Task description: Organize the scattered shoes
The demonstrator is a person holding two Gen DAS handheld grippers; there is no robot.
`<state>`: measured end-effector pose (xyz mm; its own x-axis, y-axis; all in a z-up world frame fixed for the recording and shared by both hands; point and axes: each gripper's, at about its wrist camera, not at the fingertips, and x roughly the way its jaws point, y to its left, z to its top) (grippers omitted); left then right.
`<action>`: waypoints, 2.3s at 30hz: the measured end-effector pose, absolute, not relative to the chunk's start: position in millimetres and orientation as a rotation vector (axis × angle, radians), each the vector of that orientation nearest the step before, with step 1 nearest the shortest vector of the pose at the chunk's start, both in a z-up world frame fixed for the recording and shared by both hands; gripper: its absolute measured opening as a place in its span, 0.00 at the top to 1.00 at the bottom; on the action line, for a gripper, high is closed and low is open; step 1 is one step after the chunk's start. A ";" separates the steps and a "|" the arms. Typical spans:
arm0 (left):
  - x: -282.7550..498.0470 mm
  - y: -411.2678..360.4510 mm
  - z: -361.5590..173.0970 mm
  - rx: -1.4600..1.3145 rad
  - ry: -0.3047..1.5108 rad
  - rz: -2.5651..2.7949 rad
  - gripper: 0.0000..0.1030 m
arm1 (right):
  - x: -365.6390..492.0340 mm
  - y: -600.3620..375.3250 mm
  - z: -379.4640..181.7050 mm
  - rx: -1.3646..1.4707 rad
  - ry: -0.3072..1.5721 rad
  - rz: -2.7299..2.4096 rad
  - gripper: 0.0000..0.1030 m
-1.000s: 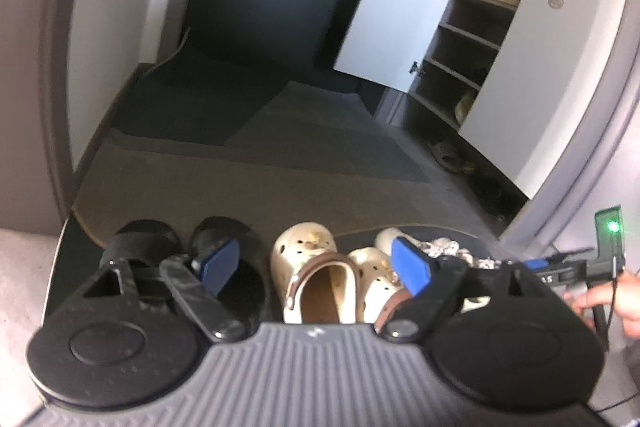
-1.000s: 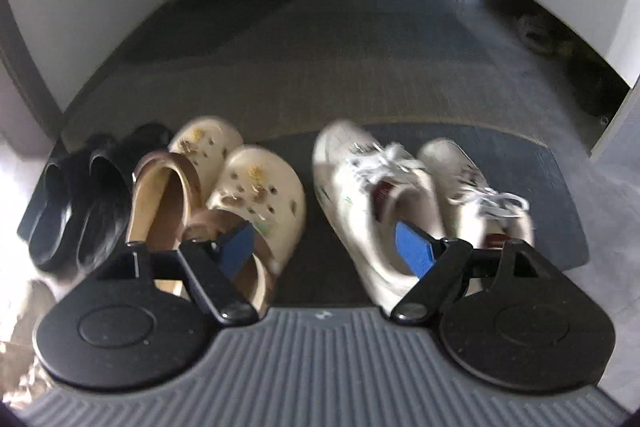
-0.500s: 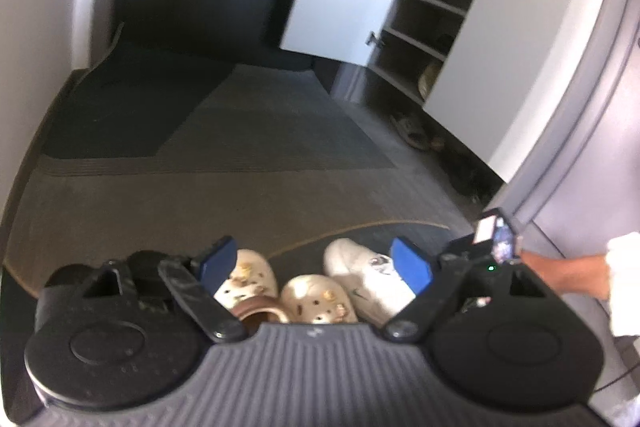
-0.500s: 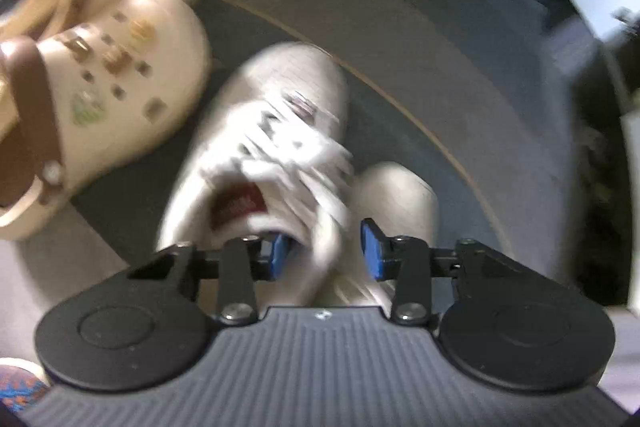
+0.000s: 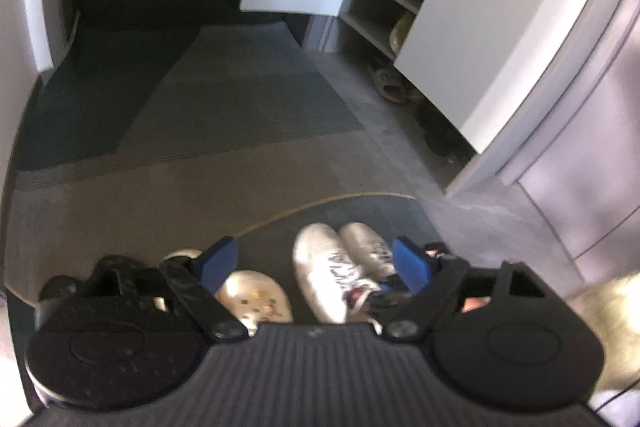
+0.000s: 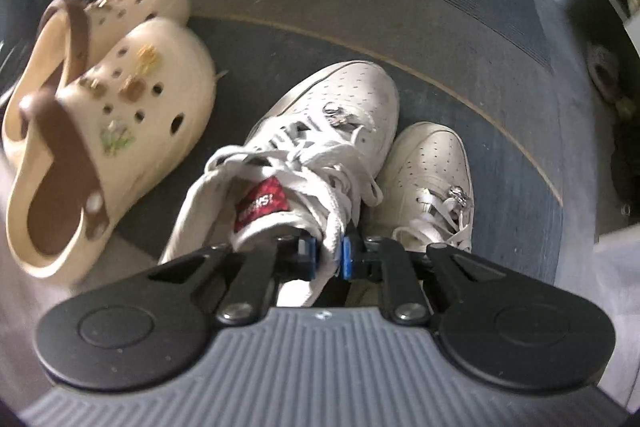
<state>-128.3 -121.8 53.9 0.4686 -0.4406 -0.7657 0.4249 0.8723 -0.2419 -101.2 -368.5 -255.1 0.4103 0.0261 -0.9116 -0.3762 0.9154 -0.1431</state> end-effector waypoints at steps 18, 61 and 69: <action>-46.3 -274.7 209.3 0.002 0.995 -0.544 0.18 | -134.0 -424.6 -134.9 0.069 1.264 0.200 0.61; 446.0 -567.3 501.5 0.530 0.540 -1.692 0.05 | 222.7 -516.8 416.7 0.711 0.516 -1.099 0.22; 448.6 -676.6 470.9 0.525 0.372 -1.927 0.07 | 251.7 -519.9 367.3 0.908 0.384 -1.062 0.16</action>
<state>448.6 -676.6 470.9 -0.3487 -0.7810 -0.5182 0.9178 -0.3966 -0.0199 251.7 -519.9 367.3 0.4660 -0.5816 -0.6667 0.8736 0.1831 0.4509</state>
